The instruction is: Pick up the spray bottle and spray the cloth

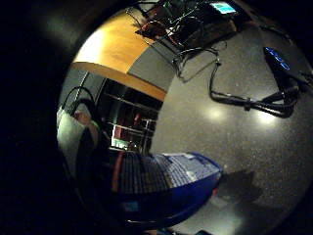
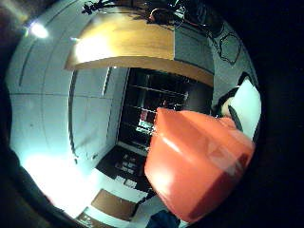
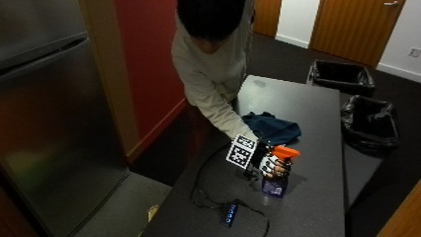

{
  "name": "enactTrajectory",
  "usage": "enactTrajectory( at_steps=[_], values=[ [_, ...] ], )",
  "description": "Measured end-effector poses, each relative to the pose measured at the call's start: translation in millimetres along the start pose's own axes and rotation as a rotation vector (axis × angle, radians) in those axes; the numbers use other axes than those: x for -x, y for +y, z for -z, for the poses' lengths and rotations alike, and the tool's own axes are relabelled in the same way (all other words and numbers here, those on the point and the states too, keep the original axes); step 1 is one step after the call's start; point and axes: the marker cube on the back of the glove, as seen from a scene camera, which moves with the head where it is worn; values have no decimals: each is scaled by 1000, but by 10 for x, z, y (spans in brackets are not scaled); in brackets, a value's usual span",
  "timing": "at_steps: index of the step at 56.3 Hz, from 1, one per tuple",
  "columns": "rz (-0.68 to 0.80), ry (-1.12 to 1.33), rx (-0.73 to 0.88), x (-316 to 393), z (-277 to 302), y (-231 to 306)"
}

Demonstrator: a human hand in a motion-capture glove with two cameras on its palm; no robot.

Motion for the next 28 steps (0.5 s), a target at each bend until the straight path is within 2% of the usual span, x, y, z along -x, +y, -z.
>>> enactTrajectory(
  at_steps=[19, 28],
  values=[
    [1, -8, 28, 6, -4, -21],
    [16, -15, 96, -20, -14, -1]
  ],
)
